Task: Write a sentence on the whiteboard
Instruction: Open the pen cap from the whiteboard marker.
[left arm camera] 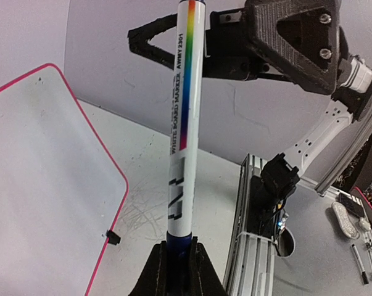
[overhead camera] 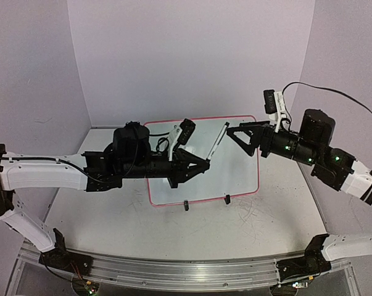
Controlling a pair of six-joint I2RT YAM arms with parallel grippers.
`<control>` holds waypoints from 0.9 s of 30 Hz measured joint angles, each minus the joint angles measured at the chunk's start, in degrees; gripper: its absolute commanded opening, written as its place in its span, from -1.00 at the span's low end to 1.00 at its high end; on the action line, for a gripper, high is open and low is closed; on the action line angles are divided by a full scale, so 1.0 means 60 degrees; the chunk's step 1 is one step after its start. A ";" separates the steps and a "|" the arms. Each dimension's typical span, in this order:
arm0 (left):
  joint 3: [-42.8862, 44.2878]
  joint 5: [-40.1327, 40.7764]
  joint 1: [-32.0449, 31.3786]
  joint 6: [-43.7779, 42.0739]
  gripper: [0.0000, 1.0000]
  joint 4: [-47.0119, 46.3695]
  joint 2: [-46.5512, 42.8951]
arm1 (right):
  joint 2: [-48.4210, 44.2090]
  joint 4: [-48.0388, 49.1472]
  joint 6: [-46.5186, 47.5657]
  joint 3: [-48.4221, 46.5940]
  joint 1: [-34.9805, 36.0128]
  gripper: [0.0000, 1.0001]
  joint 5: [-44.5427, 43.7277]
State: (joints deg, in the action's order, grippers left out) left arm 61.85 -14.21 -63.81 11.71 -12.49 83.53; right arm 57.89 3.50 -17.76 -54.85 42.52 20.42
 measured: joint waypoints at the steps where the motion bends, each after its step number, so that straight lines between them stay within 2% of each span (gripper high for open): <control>1: 0.0099 0.0069 0.0000 -0.0219 -1.00 0.0330 0.0002 | -0.0065 -0.0232 0.0185 0.0000 0.0000 0.96 -0.0053; 4: 0.0333 0.0201 -0.0002 -0.0733 -1.00 0.1299 0.0017 | 0.0046 -0.1183 0.0759 -0.0291 -0.0002 0.97 0.0266; 7: 0.0467 0.0317 -0.0007 -0.1046 -1.00 0.1937 0.0036 | 0.0823 -0.2035 0.1092 -0.1153 -0.0007 0.93 0.0915; 12: 0.0651 0.0411 -0.0056 -0.1304 -1.00 0.2486 0.0217 | 0.1768 -0.2663 0.1088 -0.1417 -0.0007 0.47 0.1942; 21: 0.0797 0.0463 -0.0243 -0.1465 -1.00 0.3094 0.0456 | 0.2967 -0.2913 0.0342 -0.1464 -0.0007 -0.07 0.3138; 23: 0.0797 0.0490 -0.0244 -0.1456 -1.00 0.3140 0.0478 | 0.3035 -0.2818 0.0113 -0.1464 -0.0007 -0.15 0.3349; 27: 0.0797 0.0569 -0.0244 -0.1451 -1.00 0.3312 0.0527 | 0.3221 -0.2688 -0.0196 -0.1464 -0.0011 -0.11 0.3828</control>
State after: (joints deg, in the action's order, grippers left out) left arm 66.63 -10.80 -65.28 3.01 7.38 86.70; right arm 77.22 -12.63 -18.94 -63.64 42.46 43.39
